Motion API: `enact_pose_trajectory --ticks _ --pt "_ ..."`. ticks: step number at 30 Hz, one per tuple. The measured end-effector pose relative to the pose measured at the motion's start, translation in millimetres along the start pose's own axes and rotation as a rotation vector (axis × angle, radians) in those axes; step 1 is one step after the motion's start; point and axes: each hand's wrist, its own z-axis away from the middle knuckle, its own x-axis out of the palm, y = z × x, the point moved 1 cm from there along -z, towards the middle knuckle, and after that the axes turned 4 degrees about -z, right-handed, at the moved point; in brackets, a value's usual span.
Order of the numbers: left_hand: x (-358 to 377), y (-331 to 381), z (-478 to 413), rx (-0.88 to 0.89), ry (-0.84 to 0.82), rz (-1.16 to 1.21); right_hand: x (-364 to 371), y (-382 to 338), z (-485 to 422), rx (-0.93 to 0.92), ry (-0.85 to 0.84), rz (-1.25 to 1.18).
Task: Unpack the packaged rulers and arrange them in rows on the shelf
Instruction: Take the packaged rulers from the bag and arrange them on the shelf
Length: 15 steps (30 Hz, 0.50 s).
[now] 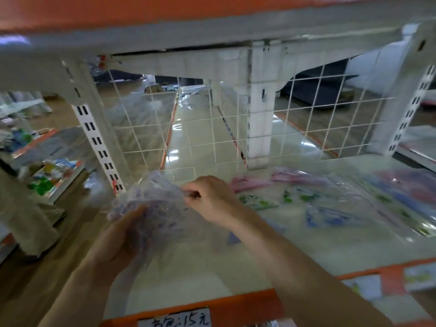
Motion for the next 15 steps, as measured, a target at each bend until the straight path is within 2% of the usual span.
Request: enact_pose_trajectory --ticks 3,8,11,15 --pt "-0.9 0.2 -4.8 0.021 0.006 -0.002 -13.1 6.6 4.6 0.067 -0.038 -0.019" --pt "-4.0 6.3 0.4 0.057 0.145 0.036 -37.8 42.6 -6.5 0.373 0.029 -0.245" --pt "-7.4 11.8 4.0 0.099 0.237 0.082 -37.6 57.6 -14.4 0.483 -0.058 -0.124" --pt "-8.3 14.0 6.7 0.103 0.287 0.180 -14.6 50.7 -31.3 0.527 -0.214 0.015"
